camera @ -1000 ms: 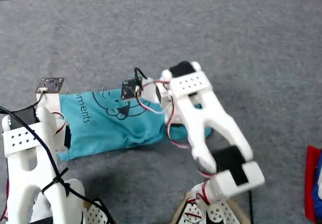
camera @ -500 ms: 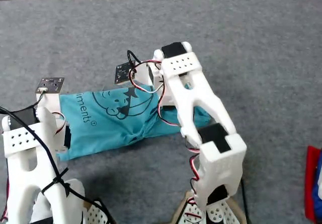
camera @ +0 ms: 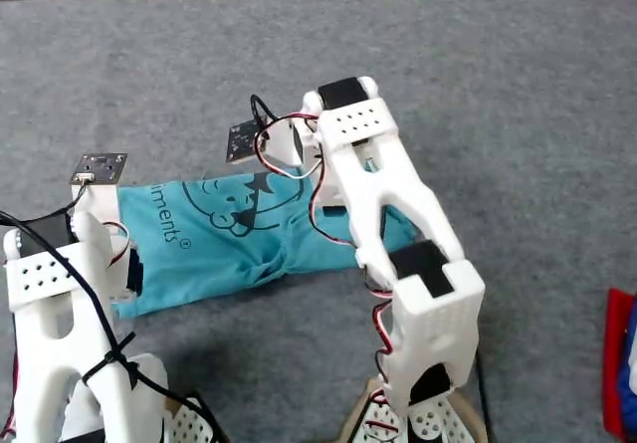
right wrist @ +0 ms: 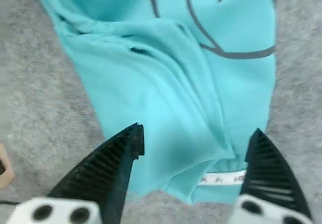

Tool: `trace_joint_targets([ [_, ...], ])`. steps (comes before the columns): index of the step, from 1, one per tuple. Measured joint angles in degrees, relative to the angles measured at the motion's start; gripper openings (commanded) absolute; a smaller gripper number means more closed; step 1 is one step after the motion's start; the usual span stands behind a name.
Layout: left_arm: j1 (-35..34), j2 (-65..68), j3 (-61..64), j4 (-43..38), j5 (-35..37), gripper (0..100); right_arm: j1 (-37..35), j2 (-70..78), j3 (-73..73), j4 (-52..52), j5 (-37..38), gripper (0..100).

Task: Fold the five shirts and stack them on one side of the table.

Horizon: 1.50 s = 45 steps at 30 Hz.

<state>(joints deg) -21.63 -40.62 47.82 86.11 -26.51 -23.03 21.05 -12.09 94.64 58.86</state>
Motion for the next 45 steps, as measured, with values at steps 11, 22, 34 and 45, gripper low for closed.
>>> trace_joint_targets([
  [11, -6.33, 6.33, -6.77, -10.2, 12.57, 27, 7.12, -10.55, 0.53, 6.42, -3.69, 23.8],
  [22, -6.68, 36.4, -16.35, -19.52, 11.52, 27, 12.66, -10.64, 5.27, 6.07, -3.78, 23.9],
  [34, -6.42, 48.53, -20.31, -24.7, 10.9, 2, 13.36, -10.64, 5.27, 5.89, -3.87, 23.9],
  [45, -6.59, 50.99, -27.78, -18.73, 10.9, 2, 14.15, -10.64, 5.27, 5.89, -3.87, 23.9],
])
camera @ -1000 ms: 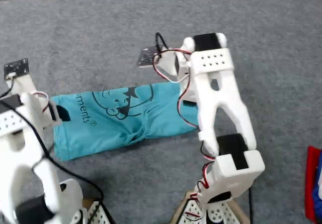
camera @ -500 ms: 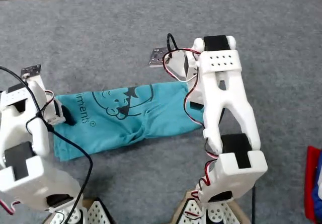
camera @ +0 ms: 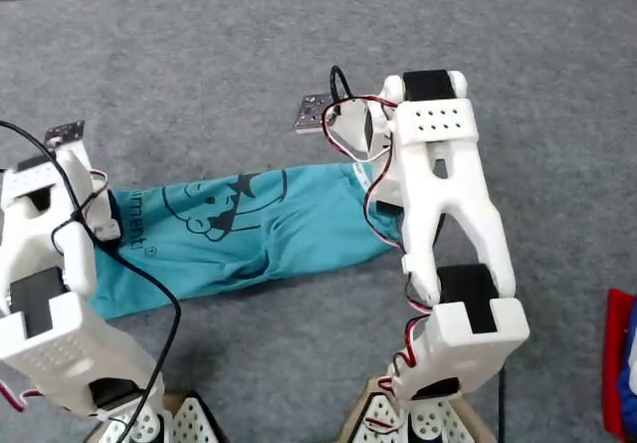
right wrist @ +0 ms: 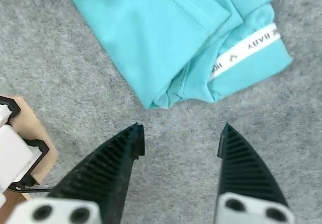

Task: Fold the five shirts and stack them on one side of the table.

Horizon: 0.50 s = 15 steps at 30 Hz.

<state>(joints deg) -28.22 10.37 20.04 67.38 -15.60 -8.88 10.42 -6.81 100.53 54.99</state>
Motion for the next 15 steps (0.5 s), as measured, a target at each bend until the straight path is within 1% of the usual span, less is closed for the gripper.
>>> trace_joint_targets([
  [3, 0.26, 0.0, -7.91, 7.56, 0.0, 2, 1.67, 0.0, 0.0, -0.18, 0.0, 23.9],
  [6, 3.52, 0.0, -17.32, 15.56, 0.09, 2, 3.78, 0.0, 0.0, -2.81, -0.53, 23.9],
  [8, 7.38, 0.0, -23.82, 20.84, 0.09, 2, 5.19, 0.0, 0.53, -7.03, -2.64, 23.9],
  [11, 14.95, 0.53, -32.7, 26.99, 0.09, 2, 7.82, 0.09, 2.11, -16.26, -9.32, 23.9],
  [13, 20.66, 0.53, -37.1, 30.24, 0.09, 2, 9.49, 0.7, 2.11, -21.89, -14.15, 23.9],
  [15, 26.64, 0.53, -39.38, 31.74, 0.18, 2, 10.99, 2.29, 2.11, -26.46, -18.37, 23.9],
])
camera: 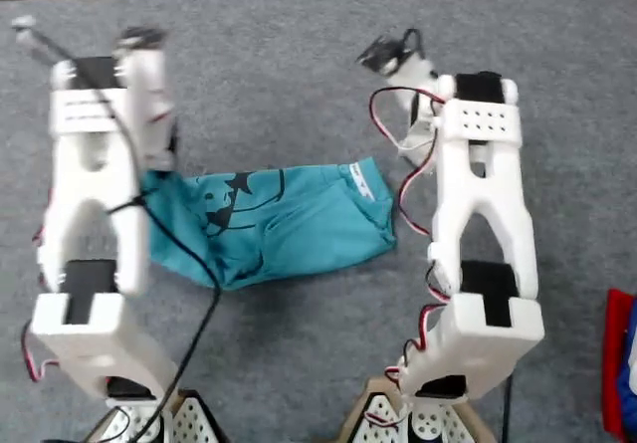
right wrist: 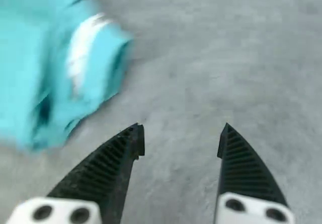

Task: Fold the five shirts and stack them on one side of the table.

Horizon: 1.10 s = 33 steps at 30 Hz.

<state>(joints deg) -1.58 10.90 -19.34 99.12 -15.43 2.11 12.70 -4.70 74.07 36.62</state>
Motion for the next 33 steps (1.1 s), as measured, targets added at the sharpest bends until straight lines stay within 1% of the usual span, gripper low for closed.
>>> trace_joint_targets([
  [3, 8.18, 0.0, -2.29, 0.7, 2.81, 2, 3.16, 2.02, 0.0, -5.27, -3.34, 23.9],
  [6, 14.51, 0.0, -6.24, 0.88, 5.8, 2, 6.33, 4.13, -1.14, -7.38, -4.13, 23.9],
  [11, 25.14, 0.44, -11.6, 1.05, 8.7, 2, 12.31, 9.41, -8.79, -7.65, -4.31, 23.9],
  [14, 31.12, 3.87, -14.42, 1.05, 9.76, 2, 15.91, 12.75, -13.89, -6.95, -4.31, 23.9],
  [16, 33.93, 7.47, -17.14, 1.05, 10.55, 2, 17.93, 14.95, -17.49, -5.36, -4.31, 23.9],
  [21, 37.01, 19.69, -26.99, 1.05, 13.01, 2, 20.04, 19.87, -25.85, -0.26, -4.31, 23.9],
  [27, 37.27, 31.82, -40.88, 1.05, 14.95, 3, 20.04, 24.0, -32.18, 4.22, -4.4, 23.9],
  [29, 37.27, 32.53, -43.16, 1.05, 14.95, 9, 20.04, 24.62, -33.49, 5.45, -4.4, 23.9],
  [33, 37.27, 32.53, -44.57, 1.05, 16.26, 27, 20.04, 24.7, -35.87, 8.62, -4.4, 23.9],
])
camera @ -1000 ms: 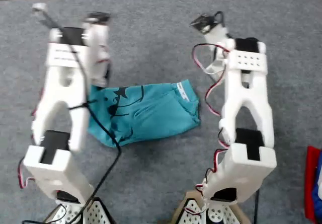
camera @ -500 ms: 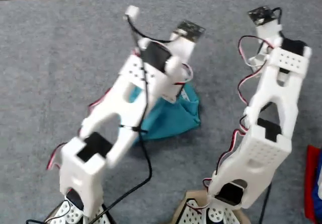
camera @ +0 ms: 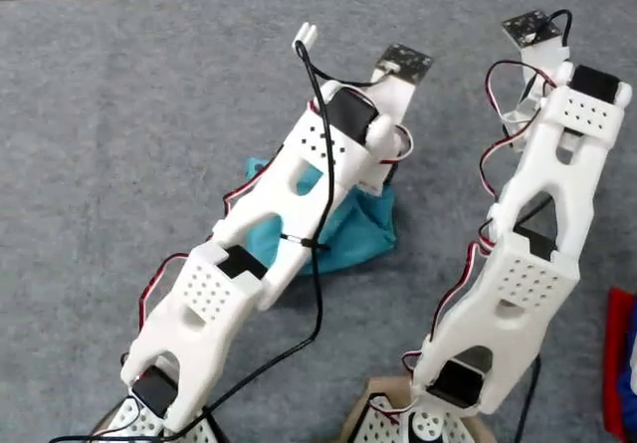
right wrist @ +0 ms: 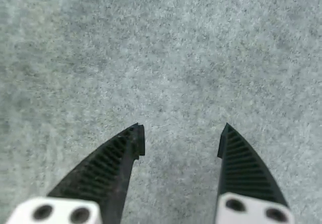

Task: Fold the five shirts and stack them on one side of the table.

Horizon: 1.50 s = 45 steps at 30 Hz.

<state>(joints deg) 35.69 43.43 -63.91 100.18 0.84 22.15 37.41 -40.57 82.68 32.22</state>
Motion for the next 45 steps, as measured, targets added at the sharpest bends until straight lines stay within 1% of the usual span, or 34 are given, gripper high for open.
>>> trace_joint_targets([
  [1, 0.0, -0.09, -0.09, 0.0, 1.58, 29, 0.0, 0.09, -0.62, 0.88, 0.0, 23.9],
  [4, 0.0, -1.67, -0.09, 0.0, 5.54, 30, 0.0, 0.09, -2.64, 3.52, 0.0, 23.9],
  [8, -0.35, -8.53, 3.52, 0.0, 6.24, 30, -1.14, 0.09, -3.69, 6.33, 0.0, 23.9],
  [10, -2.73, -11.69, 6.42, 0.0, 5.8, 28, -2.37, 0.09, -3.69, 7.65, 0.0, 23.9],
  [12, -7.03, -14.42, 9.41, 0.0, 3.96, 24, -4.4, 0.09, -4.22, 10.37, 0.0, 23.9],
  [15, -14.77, -16.53, 14.86, 0.0, 0.44, 19, -10.11, 0.09, -6.33, 16.88, -0.09, 22.8],
  [18, -19.69, -16.62, 21.98, -0.88, -2.81, 14, -16.79, -0.44, -6.77, 18.46, -1.23, 12.9],
  [20, -20.84, -15.65, 26.29, -4.13, -4.4, 11, -20.66, -1.93, -6.77, 18.46, -3.52, 4.5],
  [21, -21.19, -14.68, 28.31, -5.89, -4.92, 10, -22.51, -2.99, -6.77, 18.55, -4.92, 3.0],
  [25, -22.95, -9.58, 33.05, -12.57, -5.63, 9, -30.86, -5.71, -6.77, 18.55, -8.62, 3.7],
  [30, -26.73, -4.48, 33.58, -16.09, -5.8, 9, -39.82, -5.54, -6.77, 18.55, -9.32, 3.4],
  [35, -30.07, -3.25, 33.67, -16.35, -5.8, 9, -42.11, 1.14, -7.3, 18.37, -9.32, 3.3],
  [40, -30.33, -3.16, 34.02, -16.35, -5.8, 9, -42.2, 8.7, -8.44, 18.29, -9.32, 1.9],
  [45, -30.68, -3.16, 34.02, -16.35, -5.8, 9, -42.2, 12.75, -10.55, 18.29, -9.32, 1.6],
])
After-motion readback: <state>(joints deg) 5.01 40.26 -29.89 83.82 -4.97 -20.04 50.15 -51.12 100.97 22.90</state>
